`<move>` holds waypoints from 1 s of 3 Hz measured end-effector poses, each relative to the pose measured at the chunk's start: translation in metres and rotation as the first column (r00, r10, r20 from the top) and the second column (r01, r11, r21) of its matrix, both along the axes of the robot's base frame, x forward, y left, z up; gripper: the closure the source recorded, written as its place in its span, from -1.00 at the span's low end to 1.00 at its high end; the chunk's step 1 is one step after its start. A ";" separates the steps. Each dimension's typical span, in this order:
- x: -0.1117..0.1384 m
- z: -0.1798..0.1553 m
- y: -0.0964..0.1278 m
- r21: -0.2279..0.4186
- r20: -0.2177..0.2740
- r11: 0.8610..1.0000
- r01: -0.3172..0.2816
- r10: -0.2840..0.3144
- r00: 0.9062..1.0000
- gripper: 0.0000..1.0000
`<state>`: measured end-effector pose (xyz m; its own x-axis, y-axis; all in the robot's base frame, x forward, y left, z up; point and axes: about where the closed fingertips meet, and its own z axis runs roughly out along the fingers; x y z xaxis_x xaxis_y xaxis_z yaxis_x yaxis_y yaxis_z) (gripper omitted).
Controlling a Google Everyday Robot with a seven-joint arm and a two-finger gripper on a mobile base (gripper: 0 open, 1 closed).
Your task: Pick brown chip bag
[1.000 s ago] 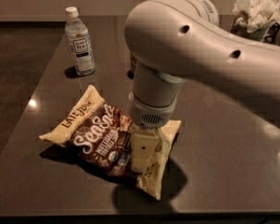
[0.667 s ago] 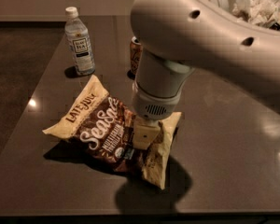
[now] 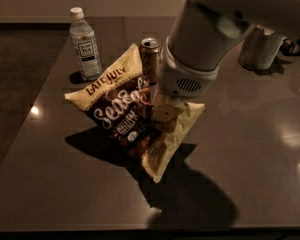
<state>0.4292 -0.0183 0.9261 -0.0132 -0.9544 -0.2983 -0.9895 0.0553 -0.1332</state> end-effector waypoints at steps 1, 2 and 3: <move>0.001 0.030 -0.006 0.063 0.009 0.997 -0.037 0.037 0.999 1.00; -0.004 0.061 -0.006 0.115 0.030 0.987 -0.111 0.109 0.994 1.00; -0.004 0.061 -0.005 0.115 0.030 0.987 -0.111 0.109 0.994 1.00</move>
Offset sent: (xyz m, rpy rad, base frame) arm -0.0095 -0.0136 0.0862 0.1716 -0.0026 0.1970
